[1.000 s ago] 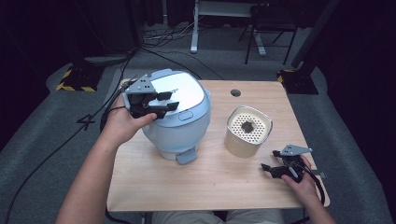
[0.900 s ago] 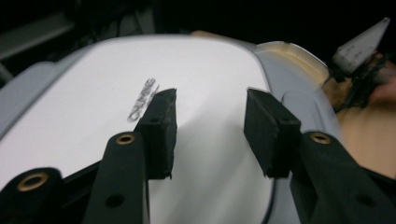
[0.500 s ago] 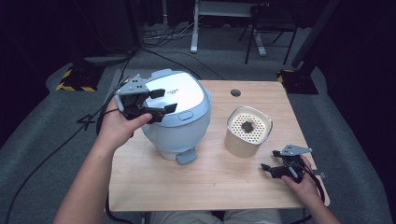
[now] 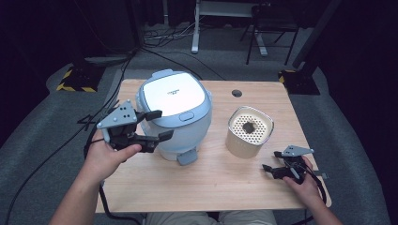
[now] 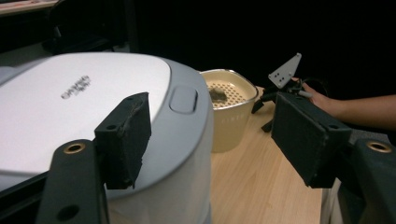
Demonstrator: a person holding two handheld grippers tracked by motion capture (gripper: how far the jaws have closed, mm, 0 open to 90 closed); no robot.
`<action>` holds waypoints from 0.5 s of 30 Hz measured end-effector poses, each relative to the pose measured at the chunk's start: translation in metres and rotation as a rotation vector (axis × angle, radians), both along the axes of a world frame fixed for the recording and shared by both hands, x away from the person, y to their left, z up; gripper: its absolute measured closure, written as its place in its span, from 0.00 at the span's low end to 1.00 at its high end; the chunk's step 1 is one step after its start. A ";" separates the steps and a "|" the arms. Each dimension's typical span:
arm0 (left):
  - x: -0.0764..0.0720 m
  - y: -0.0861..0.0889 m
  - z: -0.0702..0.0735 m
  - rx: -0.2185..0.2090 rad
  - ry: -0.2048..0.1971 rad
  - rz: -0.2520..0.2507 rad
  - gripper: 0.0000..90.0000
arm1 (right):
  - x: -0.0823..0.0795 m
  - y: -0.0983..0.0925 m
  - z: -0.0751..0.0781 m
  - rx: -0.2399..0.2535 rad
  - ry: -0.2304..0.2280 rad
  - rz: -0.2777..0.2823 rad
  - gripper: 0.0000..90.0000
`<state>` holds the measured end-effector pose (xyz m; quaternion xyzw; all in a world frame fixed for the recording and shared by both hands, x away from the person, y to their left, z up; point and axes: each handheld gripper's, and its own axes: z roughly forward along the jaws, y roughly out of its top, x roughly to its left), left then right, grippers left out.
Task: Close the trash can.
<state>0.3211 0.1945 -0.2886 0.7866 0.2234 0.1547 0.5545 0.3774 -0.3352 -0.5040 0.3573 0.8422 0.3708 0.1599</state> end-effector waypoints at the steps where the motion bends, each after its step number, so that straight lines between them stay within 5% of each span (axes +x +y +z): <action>1: -0.007 0.001 -0.007 0.018 -0.001 0.000 0.30 | 0.000 0.000 0.000 0.000 0.000 0.000 0.20; 7: -0.031 0.005 -0.030 0.023 -0.008 0.000 0.29 | 0.000 0.000 0.000 0.000 0.000 0.000 0.20; 15: -0.037 0.012 -0.065 0.034 0.011 0.014 0.30 | 0.000 0.000 0.000 0.000 0.000 0.000 0.20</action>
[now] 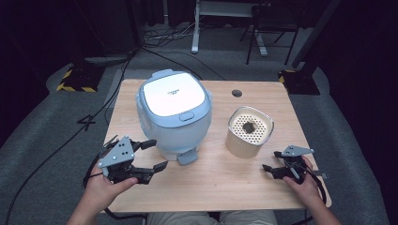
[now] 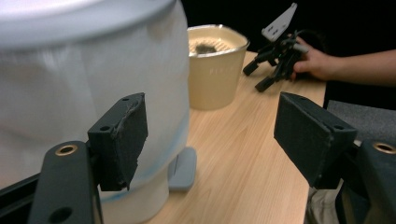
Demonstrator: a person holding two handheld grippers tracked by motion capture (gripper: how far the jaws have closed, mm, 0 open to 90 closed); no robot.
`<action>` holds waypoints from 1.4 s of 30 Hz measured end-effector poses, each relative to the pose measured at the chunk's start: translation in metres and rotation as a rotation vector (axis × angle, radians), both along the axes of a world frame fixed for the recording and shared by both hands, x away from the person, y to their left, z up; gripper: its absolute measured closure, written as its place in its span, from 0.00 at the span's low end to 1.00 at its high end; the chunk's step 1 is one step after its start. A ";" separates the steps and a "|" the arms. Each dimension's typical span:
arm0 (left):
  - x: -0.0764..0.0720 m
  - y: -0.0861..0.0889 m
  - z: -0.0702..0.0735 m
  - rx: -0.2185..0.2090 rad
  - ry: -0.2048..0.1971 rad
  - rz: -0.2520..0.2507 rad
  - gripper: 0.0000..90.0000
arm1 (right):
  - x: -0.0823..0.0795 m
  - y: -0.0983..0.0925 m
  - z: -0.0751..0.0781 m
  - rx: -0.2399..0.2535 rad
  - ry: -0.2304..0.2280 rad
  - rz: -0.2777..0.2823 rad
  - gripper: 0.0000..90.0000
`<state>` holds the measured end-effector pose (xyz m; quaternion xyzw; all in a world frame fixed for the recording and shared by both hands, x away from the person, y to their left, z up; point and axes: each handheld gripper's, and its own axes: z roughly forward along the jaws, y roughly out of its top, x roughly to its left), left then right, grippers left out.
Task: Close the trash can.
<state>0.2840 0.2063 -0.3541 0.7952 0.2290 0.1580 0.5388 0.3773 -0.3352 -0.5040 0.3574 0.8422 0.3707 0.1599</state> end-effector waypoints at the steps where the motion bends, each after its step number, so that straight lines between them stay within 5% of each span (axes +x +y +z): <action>1: 0.000 0.001 -0.006 -0.006 0.007 0.007 0.30 | 0.000 0.000 0.000 0.000 0.000 0.000 0.20; 9: 0.005 0.007 -0.053 -0.009 0.068 0.081 0.29 | 0.000 0.000 0.000 0.000 0.000 -0.001 0.20; 10: 0.008 0.009 -0.067 0.009 0.082 0.106 0.29 | 0.000 0.000 0.000 0.000 0.000 -0.001 0.20; 19: 0.018 0.008 -0.113 0.082 0.166 0.170 0.28 | 0.000 0.000 0.000 0.000 0.000 -0.001 0.20; 21: 0.021 0.006 -0.125 0.129 0.190 0.184 0.28 | 0.000 0.000 0.000 0.000 0.000 0.000 0.20; 39: 0.030 -0.002 -0.150 0.312 0.294 0.257 0.20 | 0.000 0.000 0.000 0.000 0.000 -0.001 0.20; 42: 0.030 -0.002 -0.150 0.315 0.304 0.263 0.16 | 0.000 0.000 0.000 0.000 0.000 -0.001 0.20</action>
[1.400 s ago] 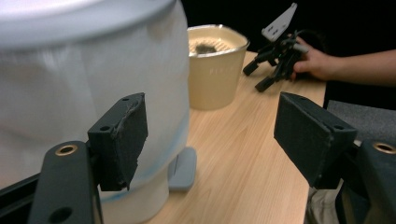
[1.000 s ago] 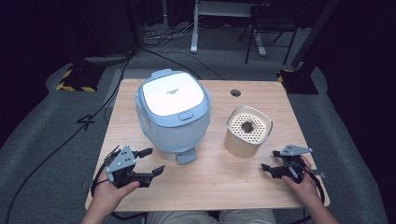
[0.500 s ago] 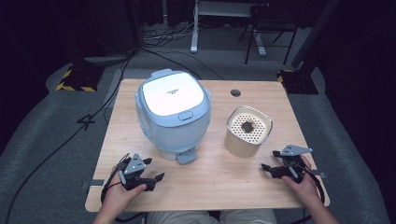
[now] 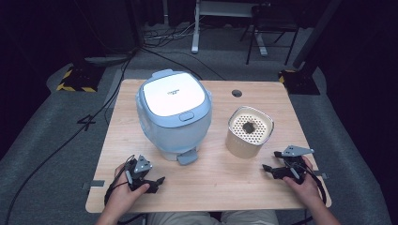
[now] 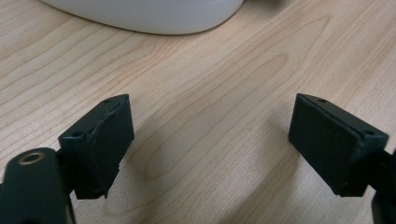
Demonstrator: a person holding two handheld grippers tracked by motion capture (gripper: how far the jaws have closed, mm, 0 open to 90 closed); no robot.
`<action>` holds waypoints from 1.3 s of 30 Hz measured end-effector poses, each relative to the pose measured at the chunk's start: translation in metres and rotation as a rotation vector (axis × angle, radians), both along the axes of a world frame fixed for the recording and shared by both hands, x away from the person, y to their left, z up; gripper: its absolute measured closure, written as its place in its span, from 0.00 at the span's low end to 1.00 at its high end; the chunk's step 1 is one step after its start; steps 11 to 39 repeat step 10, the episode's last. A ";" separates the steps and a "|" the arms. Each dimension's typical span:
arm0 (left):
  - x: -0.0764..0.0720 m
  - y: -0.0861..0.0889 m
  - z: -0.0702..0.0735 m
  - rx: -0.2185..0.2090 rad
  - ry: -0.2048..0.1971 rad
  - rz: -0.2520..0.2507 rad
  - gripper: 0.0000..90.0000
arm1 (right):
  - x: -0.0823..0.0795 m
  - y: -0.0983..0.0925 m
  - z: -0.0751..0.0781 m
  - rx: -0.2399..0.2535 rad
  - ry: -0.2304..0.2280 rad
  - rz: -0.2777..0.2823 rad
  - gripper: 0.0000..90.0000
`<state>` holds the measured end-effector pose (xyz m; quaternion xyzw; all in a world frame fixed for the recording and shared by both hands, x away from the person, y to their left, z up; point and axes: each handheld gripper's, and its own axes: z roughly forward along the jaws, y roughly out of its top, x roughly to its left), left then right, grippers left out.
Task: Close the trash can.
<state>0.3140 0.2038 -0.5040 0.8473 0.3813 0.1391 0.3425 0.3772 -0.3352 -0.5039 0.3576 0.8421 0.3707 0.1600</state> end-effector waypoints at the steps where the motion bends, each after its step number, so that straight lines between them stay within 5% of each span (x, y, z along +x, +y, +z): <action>1: 0.000 0.000 0.000 -0.002 0.001 -0.001 0.16 | 0.000 0.000 0.000 0.000 0.000 0.000 0.20; 39: 0.004 0.006 0.000 0.002 -0.004 -0.013 0.16 | 0.000 0.000 0.000 0.000 -0.002 -0.004 0.19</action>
